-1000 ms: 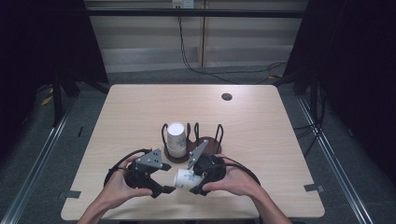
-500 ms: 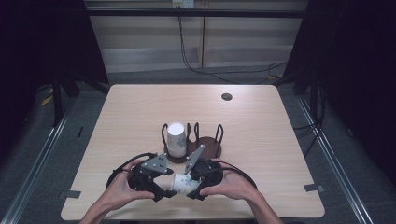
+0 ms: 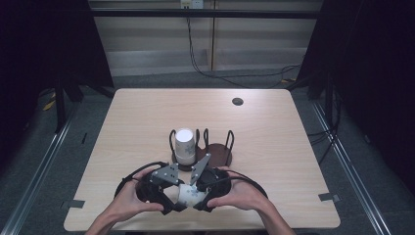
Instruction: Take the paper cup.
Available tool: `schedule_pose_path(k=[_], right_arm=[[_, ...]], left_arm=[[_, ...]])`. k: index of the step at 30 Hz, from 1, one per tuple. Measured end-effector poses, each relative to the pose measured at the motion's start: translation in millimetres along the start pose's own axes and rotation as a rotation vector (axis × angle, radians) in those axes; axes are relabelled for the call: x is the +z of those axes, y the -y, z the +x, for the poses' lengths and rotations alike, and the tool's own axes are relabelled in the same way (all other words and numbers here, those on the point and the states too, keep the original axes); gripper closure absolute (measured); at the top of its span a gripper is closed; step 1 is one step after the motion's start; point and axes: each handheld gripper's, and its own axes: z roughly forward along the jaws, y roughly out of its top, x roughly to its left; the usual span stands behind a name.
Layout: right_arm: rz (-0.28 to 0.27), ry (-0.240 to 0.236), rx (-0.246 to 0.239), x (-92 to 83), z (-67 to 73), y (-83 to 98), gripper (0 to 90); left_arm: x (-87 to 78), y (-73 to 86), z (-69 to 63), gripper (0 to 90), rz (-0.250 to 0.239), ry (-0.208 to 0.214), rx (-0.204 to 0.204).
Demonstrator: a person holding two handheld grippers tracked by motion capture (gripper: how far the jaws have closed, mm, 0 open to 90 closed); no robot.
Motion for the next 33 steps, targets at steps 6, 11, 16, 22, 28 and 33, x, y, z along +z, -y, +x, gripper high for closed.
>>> schedule_pose_path(k=[6, 11, 16, 22, 28, 33], right_arm=[[-0.002, -0.011, -0.006, 2.5, 1.6, -1.3, 31.8], [-0.003, -0.019, -0.009, 4.6, 2.5, -2.5, 31.8], [-0.008, -0.032, -0.02, 5.9, 4.3, -4.0, 31.8], [-0.01, -0.039, -0.023, 6.9, 4.2, -3.5, 32.0], [-0.015, -0.036, -0.022, 6.4, 4.8, -3.9, 32.1], [-0.043, -0.038, -0.019, 4.6, 1.4, -0.7, 29.7]], left_arm=[[-1.7, 1.2, 0.1, 21.8, 0.001, 0.014, -0.001], [-0.8, 1.2, -1.8, 31.4, 0.02, 0.025, 0.012], [1.4, 1.0, -3.2, 32.2, 0.03, 0.039, 0.018], [1.3, 0.7, -4.9, 33.5, 0.028, 0.027, 0.028], [-0.6, 1.1, -4.8, 34.8, 0.023, 0.023, 0.034], [-2.0, 1.9, -6.0, 36.5, -0.014, 0.015, 0.034]])
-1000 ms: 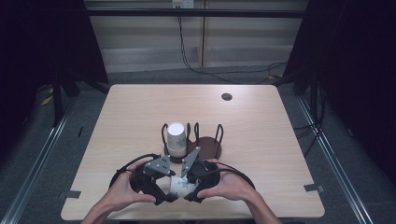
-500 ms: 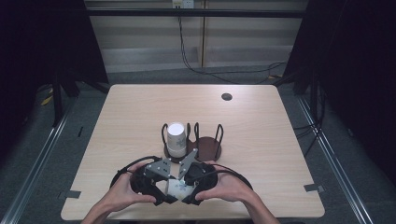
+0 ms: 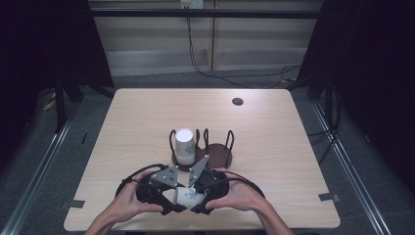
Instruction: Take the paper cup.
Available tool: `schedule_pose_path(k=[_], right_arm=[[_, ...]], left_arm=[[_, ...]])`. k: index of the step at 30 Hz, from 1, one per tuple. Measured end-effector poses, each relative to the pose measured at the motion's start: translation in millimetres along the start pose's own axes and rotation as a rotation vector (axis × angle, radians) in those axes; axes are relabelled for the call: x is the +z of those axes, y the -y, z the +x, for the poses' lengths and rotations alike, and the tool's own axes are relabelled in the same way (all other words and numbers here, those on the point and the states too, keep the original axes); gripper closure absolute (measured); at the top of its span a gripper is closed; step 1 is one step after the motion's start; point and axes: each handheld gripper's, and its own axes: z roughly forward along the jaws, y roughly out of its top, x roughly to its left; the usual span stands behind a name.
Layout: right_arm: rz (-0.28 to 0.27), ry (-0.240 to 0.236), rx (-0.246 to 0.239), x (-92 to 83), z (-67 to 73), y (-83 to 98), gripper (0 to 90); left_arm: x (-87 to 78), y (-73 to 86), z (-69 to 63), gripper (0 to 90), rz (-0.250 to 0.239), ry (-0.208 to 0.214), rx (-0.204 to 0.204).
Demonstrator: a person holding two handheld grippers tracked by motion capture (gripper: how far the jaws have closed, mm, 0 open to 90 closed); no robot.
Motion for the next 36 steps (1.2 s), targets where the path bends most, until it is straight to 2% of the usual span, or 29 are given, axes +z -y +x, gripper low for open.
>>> schedule_pose_path(k=[9, 13, 16, 20, 23, 24, 27, 29, 30, 36], right_arm=[[-0.05, 0.003, -0.008, -5.3, -1.8, 4.3, 25.0], [-0.084, 0.019, 0.004, -9.4, -2.6, 6.7, 17.8], [-0.107, 0.022, 0.011, -12.5, -3.1, 8.6, 13.8], [-0.136, 0.046, 0.034, -19.3, -4.9, 12.0, 14.0], [-0.171, 0.067, 0.055, -26.3, -7.2, 16.0, 13.9], [-0.189, 0.078, 0.058, -28.7, -7.8, 17.7, 14.1], [-0.258, 0.091, 0.072, -35.7, -8.9, 23.7, 13.7], [-0.296, 0.099, 0.085, -40.4, -9.6, 27.3, 13.5], [-0.311, 0.102, 0.092, -42.4, -9.9, 28.9, 13.6], [-0.362, 0.131, 0.138, -48.3, -8.7, 44.2, 13.5]], left_arm=[[-1.5, 0.4, -1.0, 37.0, -0.035, -0.004, -0.016], [-3.8, 1.4, 0.0, 37.0, -0.052, -0.012, -0.015], [-3.7, 2.9, -0.1, 36.9, -0.073, -0.03, -0.035], [-4.3, 3.8, 0.1, 36.8, -0.087, -0.029, -0.039], [-4.4, 5.0, 0.3, 36.8, -0.101, -0.03, -0.05], [-5.4, 5.3, 1.0, 36.8, -0.095, -0.034, -0.042], [-6.4, 6.8, 1.0, 36.7, -0.114, -0.04, -0.056], [-8.4, 7.5, 2.2, 36.7, -0.108, -0.045, -0.053], [-9.1, 8.2, 1.7, 36.7, -0.119, -0.049, -0.066], [-10.4, 11.3, 3.0, 36.7, -0.153, -0.068, -0.059]])
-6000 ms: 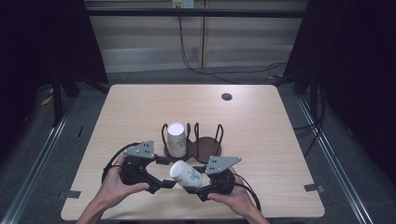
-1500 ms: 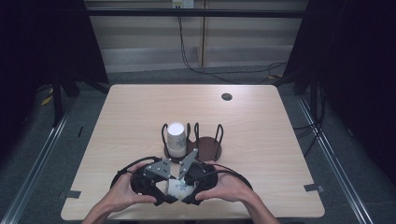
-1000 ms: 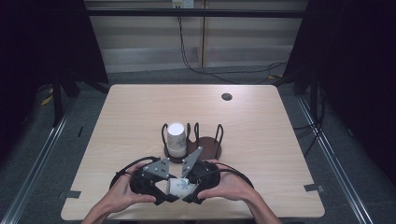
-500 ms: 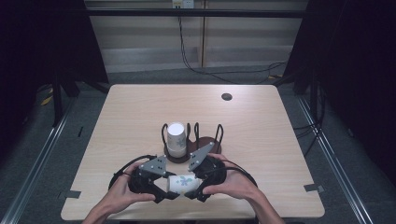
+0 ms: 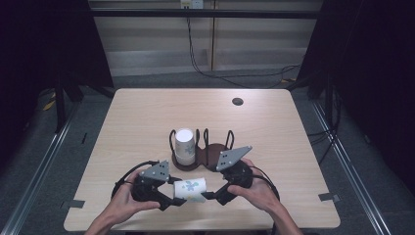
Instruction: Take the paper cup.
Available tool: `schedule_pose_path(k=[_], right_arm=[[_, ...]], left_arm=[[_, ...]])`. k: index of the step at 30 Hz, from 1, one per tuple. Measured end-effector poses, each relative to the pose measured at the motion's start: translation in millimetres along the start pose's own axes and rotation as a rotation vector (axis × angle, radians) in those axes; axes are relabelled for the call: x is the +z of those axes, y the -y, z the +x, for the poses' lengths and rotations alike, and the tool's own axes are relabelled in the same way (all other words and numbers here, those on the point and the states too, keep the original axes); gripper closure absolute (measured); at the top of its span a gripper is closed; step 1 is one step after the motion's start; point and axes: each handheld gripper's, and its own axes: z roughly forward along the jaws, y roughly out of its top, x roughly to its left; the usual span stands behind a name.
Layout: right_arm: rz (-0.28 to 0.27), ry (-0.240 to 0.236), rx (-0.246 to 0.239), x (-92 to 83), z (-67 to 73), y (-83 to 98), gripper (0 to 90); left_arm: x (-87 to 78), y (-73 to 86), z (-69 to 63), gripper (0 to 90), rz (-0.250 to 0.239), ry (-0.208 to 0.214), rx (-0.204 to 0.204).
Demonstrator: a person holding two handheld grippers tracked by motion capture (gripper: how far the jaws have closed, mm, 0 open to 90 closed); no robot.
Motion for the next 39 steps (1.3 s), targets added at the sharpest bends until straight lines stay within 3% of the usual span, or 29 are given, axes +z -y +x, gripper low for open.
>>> schedule_pose_path(k=[10, 23, 35, 39], right_arm=[[-0.081, -0.011, 0.057, -3.2, -4.1, 19.2, 13.5], [-0.106, -0.047, 0.077, 3.5, -3.5, 25.2, 13.5], [-0.122, -0.062, 0.099, 8.1, -3.7, 26.7, 14.0], [-0.134, -0.073, 0.103, 7.2, -3.7, 26.2, 19.0]], left_arm=[[-1.9, 3.1, 4.5, 36.7, -0.086, -0.02, -0.047], [-2.3, 8.7, 4.4, 36.7, -0.19, -0.016, -0.046], [-1.3, 8.6, 2.3, 36.6, -0.229, 0.005, -0.045], [-0.6, 8.3, 1.4, 36.5, -0.238, 0.009, -0.038]])
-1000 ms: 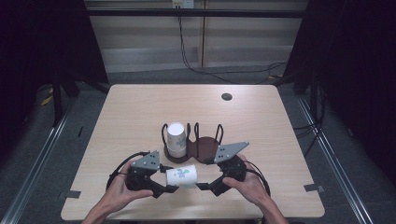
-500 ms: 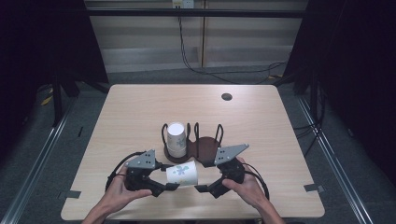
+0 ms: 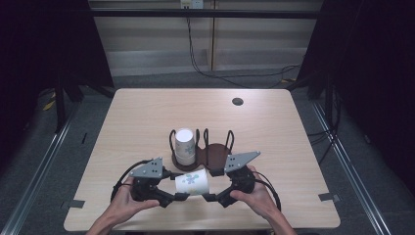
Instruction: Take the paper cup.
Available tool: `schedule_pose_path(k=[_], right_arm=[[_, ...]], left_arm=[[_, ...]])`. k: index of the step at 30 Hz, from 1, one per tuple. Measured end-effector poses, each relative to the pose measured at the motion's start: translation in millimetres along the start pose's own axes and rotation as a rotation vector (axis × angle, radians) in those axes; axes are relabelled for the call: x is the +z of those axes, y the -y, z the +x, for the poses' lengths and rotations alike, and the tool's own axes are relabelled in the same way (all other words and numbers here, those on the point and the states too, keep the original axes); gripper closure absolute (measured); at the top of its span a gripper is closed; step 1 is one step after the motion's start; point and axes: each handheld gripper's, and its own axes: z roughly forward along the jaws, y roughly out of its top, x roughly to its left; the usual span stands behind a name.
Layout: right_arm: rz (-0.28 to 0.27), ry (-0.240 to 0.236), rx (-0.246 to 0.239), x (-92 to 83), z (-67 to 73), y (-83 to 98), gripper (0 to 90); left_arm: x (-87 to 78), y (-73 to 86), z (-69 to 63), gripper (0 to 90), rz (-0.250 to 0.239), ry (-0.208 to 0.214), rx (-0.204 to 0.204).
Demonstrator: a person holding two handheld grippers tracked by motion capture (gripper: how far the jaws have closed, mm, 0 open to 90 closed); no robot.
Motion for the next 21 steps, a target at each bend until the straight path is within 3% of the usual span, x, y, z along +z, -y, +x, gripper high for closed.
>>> schedule_pose_path(k=[8, 21], right_arm=[[-0.031, -0.028, 0.022, -1.9, -2.9, -1.1, 17.6], [-0.037, -0.056, -0.005, 2.0, 1.5, -3.9, 13.2]], left_arm=[[1.0, -0.8, -2.3, 36.5, -0.009, 0.013, 0.004], [3.5, -4.2, -6.6, 36.5, -0.011, 0.045, 0.009]])
